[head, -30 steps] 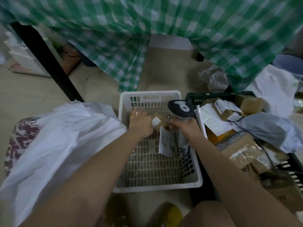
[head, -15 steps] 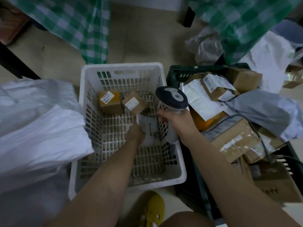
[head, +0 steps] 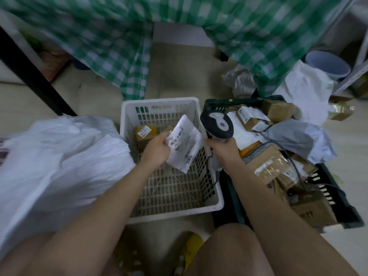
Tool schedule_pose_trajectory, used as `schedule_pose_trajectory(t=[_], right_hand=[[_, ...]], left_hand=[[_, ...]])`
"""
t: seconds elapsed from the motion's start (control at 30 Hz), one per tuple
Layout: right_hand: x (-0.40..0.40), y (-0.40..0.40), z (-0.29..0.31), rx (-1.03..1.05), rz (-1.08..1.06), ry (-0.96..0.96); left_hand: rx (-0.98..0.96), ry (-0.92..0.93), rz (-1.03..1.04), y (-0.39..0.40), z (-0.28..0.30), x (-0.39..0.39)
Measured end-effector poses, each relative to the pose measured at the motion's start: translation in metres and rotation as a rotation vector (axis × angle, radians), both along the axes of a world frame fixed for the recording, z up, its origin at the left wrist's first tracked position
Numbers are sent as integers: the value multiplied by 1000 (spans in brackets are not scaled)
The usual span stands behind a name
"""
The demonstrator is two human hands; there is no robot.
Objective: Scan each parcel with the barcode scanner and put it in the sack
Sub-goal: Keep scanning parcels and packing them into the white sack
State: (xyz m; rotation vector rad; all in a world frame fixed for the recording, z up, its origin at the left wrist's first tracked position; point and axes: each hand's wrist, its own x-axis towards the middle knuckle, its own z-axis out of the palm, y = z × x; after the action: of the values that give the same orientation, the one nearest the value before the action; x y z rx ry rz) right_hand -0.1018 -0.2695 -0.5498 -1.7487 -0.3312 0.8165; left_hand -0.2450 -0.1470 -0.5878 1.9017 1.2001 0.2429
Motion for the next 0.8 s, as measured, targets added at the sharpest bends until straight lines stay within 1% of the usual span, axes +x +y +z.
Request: schedule_pose_trajectory(t=[0.1,0.2,0.23,0.3,0.37,0.4,0.43,0.47,0.57,0.63,0.67,0.8], right_hand=[[-17,-7,23,10,16,-30],[-34,-17,43,-2,53,-59],[-40,-20,50,16,47,-50],[-50,-25,63,74,-2,-26],[-60,-31,75,108,-76,-20],[-64,-32,79,112,-106,-14],[-66,-33,84,114,-129,-9],[-70,-35,90,124,-136,-23],[-76,-46,112,183,-128,-110],[-80,-58,124,233,-75,-172],[-83,-63,126,216,-26,-199],[-95,-75,124,41,170,-344]], left_hand=[[79,-18,-87,-6,44,-24],[84,-71,-123,-16,78,-47],[102,-102,-86,-20,87,-53],[93,-242,86,-26,99,-65],[-60,-414,233,-32,107,-76],[-155,-453,253,-35,107,-78],[-210,-463,236,-38,107,-80],[-218,-464,213,-43,108,-83],[-154,-503,245,-50,117,-85],[-125,-486,277,-46,123,-86],[-115,-472,281,-43,125,-86],[-85,-421,273,-39,130,-83]])
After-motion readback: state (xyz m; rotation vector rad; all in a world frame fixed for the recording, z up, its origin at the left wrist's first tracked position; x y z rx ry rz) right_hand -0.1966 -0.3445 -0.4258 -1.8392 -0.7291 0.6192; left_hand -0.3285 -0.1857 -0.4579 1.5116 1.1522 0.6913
